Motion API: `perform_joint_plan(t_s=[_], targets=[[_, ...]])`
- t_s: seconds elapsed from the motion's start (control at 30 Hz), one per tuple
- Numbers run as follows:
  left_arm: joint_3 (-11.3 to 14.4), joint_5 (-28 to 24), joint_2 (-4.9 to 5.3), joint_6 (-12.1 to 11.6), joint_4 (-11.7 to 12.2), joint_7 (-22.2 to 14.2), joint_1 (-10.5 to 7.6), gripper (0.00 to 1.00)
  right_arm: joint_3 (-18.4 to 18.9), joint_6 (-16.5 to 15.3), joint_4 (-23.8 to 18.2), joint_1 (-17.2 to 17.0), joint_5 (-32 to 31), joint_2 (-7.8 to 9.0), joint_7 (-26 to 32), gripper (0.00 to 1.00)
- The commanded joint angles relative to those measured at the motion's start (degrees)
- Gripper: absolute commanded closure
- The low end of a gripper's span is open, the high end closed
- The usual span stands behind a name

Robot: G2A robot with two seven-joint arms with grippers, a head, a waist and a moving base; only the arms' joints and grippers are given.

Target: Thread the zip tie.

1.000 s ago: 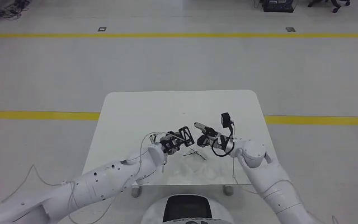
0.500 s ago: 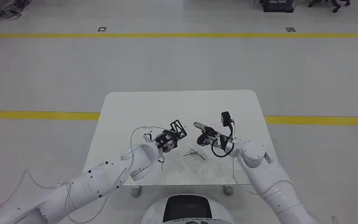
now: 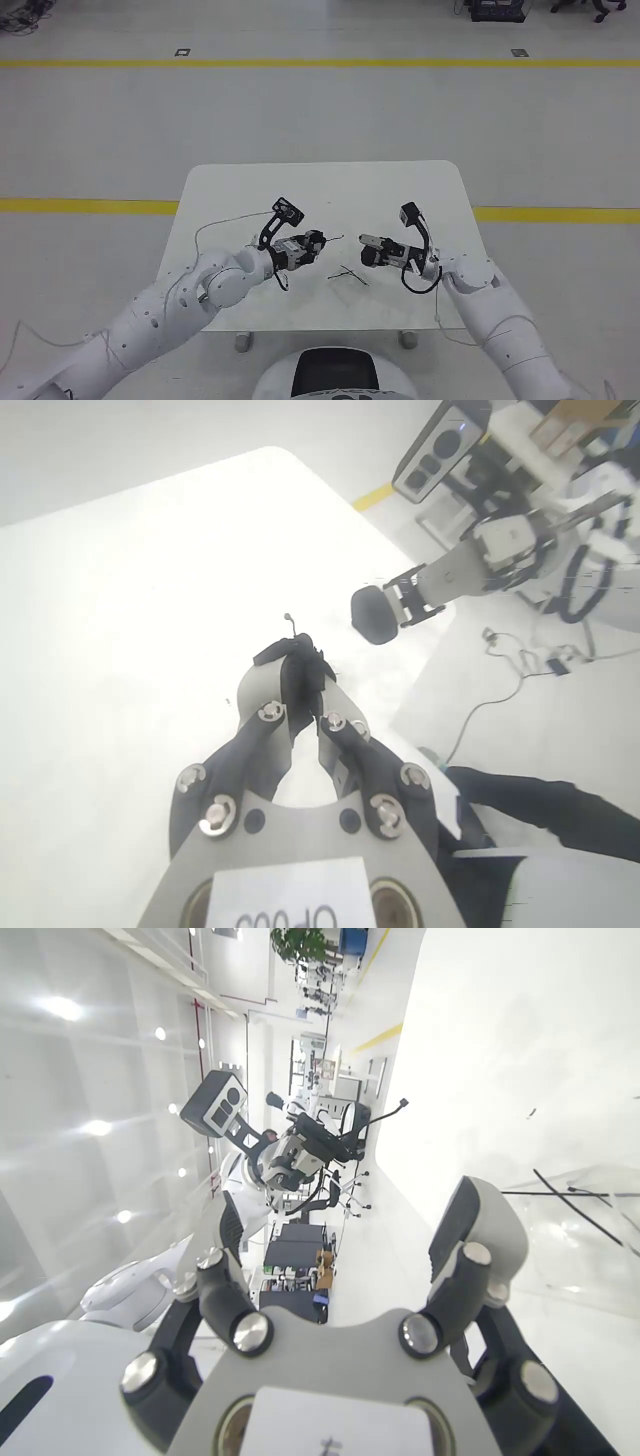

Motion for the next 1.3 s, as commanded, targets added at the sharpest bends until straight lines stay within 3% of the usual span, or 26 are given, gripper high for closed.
perform_joint_plan(t_s=[0.0,0.07,0.3,0.4,0.53,0.63,0.7,0.8,0.97,1.13,1.27], targets=[[-0.36,-3.09,-0.12,-2.2,0.99,0.33,0.54,1.0,-0.31,0.09,0.63,0.69,0.36,-0.07,1.73,0.0],[-0.15,-1.43,-0.19,-2.34,2.33,-0.78,0.28,1.0,-0.31,0.09,0.63,0.69,0.36,-0.07,1.73,0.0],[-0.15,-1.43,-0.19,-2.34,2.33,-0.78,0.28,1.0,-0.31,0.09,0.63,0.69,0.36,-0.07,1.73,0.0],[-1.07,-9.44,-0.51,-2.86,3.79,-0.9,1.33,1.0,-0.84,0.09,0.18,0.43,-0.89,-0.02,1.75,0.0],[-2.63,-25.59,-1.0,-6.34,6.49,-3.74,2.69,1.0,0.9,0.09,2.91,1.21,7.0,0.0,8.5,0.0],[-3.12,-32.3,-1.26,-8.61,8.05,-6.87,3.04,1.0,2.29,0.09,4.44,1.73,10.66,-0.16,13.5,0.0],[-3.26,-36.12,-1.5,-8.61,8.1,-8.73,3.26,1.0,2.96,0.09,5.07,2.11,11.64,-0.35,16.19,0.0],[-3.79,-40.51,-1.93,-8.61,7.99,-10.38,3.61,1.0,3.96,0.09,6.52,2.68,12.52,-0.81,19.9,0.0],[-5.28,-47.25,-2.85,-8.61,8.06,-13.21,4.71,1.0,4.3,0.09,7.38,3.02,11.45,-1.64,20.25,0.0],[-7.18,-51.51,-3.75,-8.61,8.63,-15.88,6.03,1.0,4.61,0.09,6.84,2.76,10.31,-2.15,20.25,0.0],[-8.16,-51.24,-4.19,-8.61,8.41,-17.56,6.17,1.0,4.79,0.09,6.67,2.58,10.07,-2.37,20.25,0.0]])
